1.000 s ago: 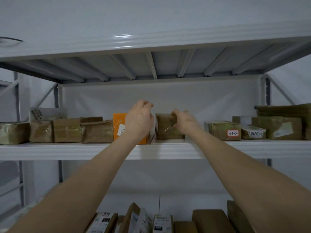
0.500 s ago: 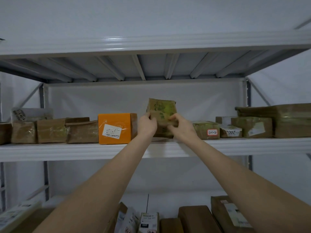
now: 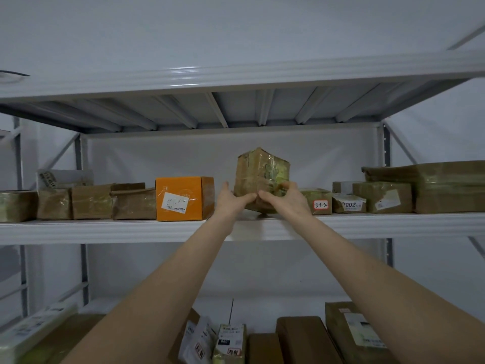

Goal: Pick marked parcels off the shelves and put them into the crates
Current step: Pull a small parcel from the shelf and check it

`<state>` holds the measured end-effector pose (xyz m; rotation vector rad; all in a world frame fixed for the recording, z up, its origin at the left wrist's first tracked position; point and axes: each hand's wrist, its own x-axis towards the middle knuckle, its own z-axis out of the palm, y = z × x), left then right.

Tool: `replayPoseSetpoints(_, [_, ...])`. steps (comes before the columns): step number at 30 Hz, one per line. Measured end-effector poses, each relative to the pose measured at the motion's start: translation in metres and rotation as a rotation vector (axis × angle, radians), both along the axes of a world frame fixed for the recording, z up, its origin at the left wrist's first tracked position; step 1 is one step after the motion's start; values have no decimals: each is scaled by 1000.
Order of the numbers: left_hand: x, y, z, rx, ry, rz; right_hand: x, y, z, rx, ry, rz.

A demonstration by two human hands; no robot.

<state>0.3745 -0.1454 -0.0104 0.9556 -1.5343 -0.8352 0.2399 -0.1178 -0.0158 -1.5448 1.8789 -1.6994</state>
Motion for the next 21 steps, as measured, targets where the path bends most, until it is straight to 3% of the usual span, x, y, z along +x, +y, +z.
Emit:
replayPoseSetpoints(7, [14, -8, -4, 20, 122, -18, -1, 3, -4, -12, 18, 159])
replayPoseSetpoints(12, [14, -4, 1, -133, 167, 17, 9, 8, 3, -104, -168, 285])
replayPoseSetpoints(16, [13, 7, 6, -145, 212, -97, 10, 2, 4, -119, -369, 295])
replayPoseSetpoints(18, [17, 9, 7, -167, 153, -97, 6, -3, 1, -124, -443, 282])
replayPoseSetpoints(21, [22, 8, 6, -181, 30, -73, 3, -5, 0, -120, -397, 214])
